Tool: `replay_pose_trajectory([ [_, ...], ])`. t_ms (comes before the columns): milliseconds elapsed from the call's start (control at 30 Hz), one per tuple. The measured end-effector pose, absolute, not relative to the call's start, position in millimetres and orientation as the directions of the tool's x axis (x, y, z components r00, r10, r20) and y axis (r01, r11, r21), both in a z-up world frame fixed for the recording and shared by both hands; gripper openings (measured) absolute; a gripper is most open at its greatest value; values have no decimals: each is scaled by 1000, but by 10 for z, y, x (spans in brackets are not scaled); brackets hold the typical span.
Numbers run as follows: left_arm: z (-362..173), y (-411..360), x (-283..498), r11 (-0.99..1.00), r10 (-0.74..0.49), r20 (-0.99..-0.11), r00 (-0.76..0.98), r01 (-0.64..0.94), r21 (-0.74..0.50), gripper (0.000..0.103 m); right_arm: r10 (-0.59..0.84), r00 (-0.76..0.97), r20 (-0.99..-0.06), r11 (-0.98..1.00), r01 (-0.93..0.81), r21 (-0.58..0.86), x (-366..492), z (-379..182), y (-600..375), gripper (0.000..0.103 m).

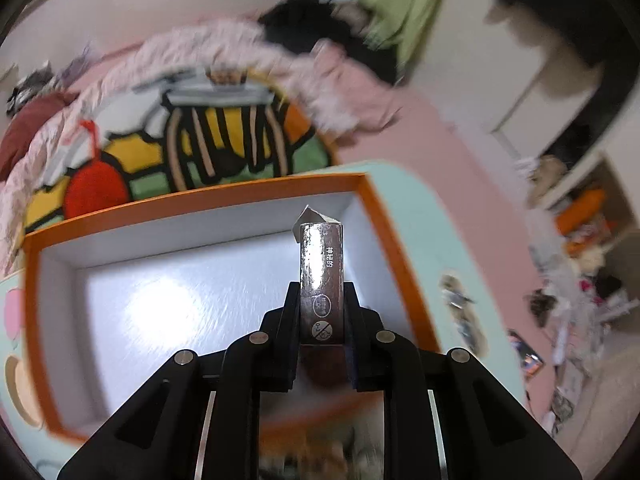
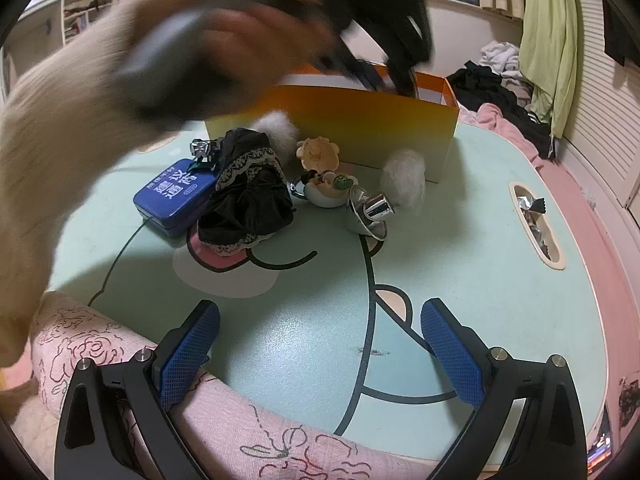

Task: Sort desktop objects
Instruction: 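Grasp the brown carton with the left gripper and set it on the blue tin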

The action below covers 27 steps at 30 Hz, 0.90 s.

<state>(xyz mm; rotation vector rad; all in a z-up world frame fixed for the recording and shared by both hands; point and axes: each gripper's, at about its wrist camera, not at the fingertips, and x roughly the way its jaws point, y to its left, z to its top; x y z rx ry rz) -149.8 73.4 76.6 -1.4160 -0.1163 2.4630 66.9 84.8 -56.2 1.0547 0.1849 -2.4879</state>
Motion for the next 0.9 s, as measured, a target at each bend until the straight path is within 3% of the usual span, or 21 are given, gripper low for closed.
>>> replay_pose_trajectory([
  [167,1086,368,-604,-911,407,-744,-530,-299,-285,19,-335,-618,-711,-899,436,44,672,-566,853,101],
  [400,647,99,-119,-913,406,-724,-557,-286,-292,21,-335,-618,-711,-898,437,44,679,-569,850,101],
  [500,529,79,-103,-919,393,-714,-579,-260,-295,30,-336,-618,-711,-898,437,44,681,-567,846,101],
  [533,547,69,-74,-929,371,-712,-597,-248,-276,40,-336,-618,-711,-898,437,45,685,-568,840,101],
  [633,643,47,83,-951,305,-700,-646,-247,-187,86,-336,-619,-710,-899,437,45,686,-569,843,101],
  [733,686,14,351,-966,230,-688,-688,-250,-73,86,-336,-618,-710,-898,437,45,686,-569,847,101],
  [900,562,-56,722,-974,156,-702,-695,-227,8,86,-336,-618,-710,-898,437,45,688,-570,850,101],
])
